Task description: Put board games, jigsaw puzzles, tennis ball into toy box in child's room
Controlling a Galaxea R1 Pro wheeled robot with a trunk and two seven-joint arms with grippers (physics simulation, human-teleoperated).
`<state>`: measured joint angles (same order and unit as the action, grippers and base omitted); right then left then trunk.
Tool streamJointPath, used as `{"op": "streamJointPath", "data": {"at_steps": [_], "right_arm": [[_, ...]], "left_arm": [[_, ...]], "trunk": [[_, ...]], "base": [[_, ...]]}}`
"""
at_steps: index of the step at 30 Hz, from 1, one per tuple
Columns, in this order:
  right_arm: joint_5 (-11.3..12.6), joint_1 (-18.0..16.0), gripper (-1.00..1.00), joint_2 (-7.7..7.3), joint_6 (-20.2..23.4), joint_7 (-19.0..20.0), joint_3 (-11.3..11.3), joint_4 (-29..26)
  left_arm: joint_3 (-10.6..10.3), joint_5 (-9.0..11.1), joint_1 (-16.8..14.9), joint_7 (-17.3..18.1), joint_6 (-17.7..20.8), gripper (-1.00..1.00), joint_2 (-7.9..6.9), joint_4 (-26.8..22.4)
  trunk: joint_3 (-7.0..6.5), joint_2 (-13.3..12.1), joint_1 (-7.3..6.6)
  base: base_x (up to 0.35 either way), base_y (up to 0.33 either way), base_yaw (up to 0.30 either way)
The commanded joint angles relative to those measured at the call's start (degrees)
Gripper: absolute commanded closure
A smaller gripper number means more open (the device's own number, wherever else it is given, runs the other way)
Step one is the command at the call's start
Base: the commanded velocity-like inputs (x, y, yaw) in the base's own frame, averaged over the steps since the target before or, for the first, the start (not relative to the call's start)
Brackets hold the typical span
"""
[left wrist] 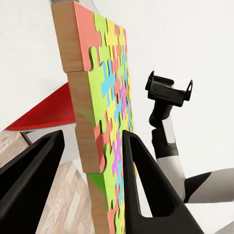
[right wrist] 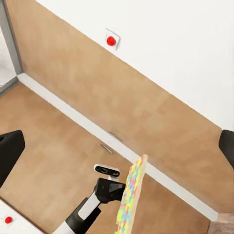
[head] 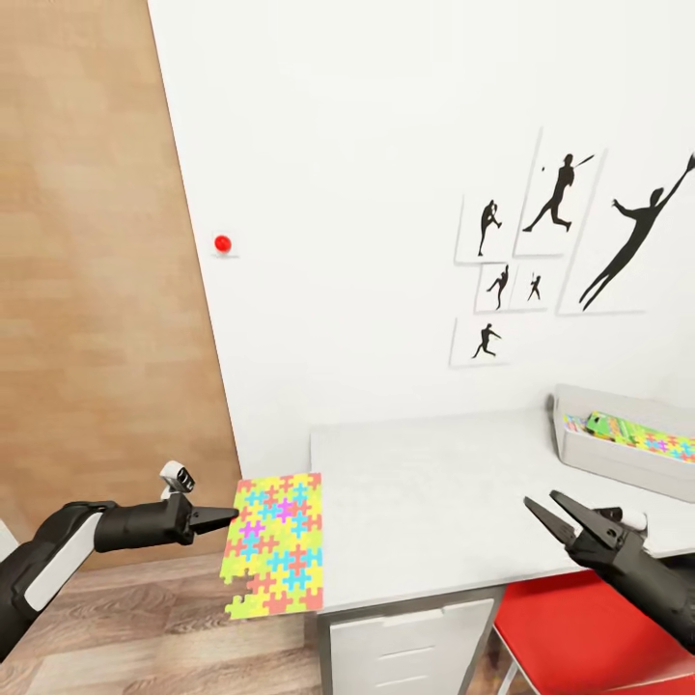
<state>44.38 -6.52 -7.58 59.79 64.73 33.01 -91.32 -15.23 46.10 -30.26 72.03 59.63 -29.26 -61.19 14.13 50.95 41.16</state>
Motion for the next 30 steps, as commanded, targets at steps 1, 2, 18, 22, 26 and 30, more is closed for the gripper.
{"op": "streamJointPath", "data": {"at_steps": [1, 2, 18, 22, 26, 30], "right_arm": [[-0.2, -0.1, -1.00, -0.25, 0.2, 0.2, 0.0, 0.0], [-0.3, -0.1, -1.00, -0.65, 0.2, 0.1, -0.1, 0.0], [-0.3, 0.1, -1.00, -0.46, -1.6, -8.8, -1.8, 0.0], [-0.4, 0.1, -1.00, -0.25, -2.7, -9.0, -2.3, 0.0], [-0.5, 0.1, -1.00, -0.08, -2.9, -8.9, -2.9, 0.0], [-0.5, 0.1, -1.00, 0.08, -2.9, -8.8, -2.9, 0.0]], "left_arm": [[-0.2, 0.1, -0.1, 0.1, 0.4, 1.00, -0.04, 0.0], [-0.2, 0.1, -0.1, 0.1, 0.4, 1.00, -0.04, 0.0], [0.1, 0.2, -0.1, 0.1, 0.4, 1.00, -0.70, 0.2], [0.1, 0.2, -0.1, 0.1, 0.4, 1.00, -0.71, 0.2], [0.0, 0.1, -0.1, 0.0, 0.4, 1.00, -0.71, 0.2], [0.1, 0.1, -0.1, 0.0, 0.4, 1.00, -0.71, 0.2]], "trunk": [[-0.10, -0.4, -0.22], [-0.28, -0.8, -0.44], [-3.16, -7.2, -3.95], [-3.87, -8.8, -4.83], [-4.59, -10.4, -5.71], [-5.31, -12.0, -6.59]], "base": [[0.000, 0.000, 0.000], [0.000, 0.000, 0.000], [-0.086, 0.000, 0.000], [-0.001, 0.000, 0.000], [0.000, 0.000, 0.000], [0.000, 0.000, 0.000]]}}
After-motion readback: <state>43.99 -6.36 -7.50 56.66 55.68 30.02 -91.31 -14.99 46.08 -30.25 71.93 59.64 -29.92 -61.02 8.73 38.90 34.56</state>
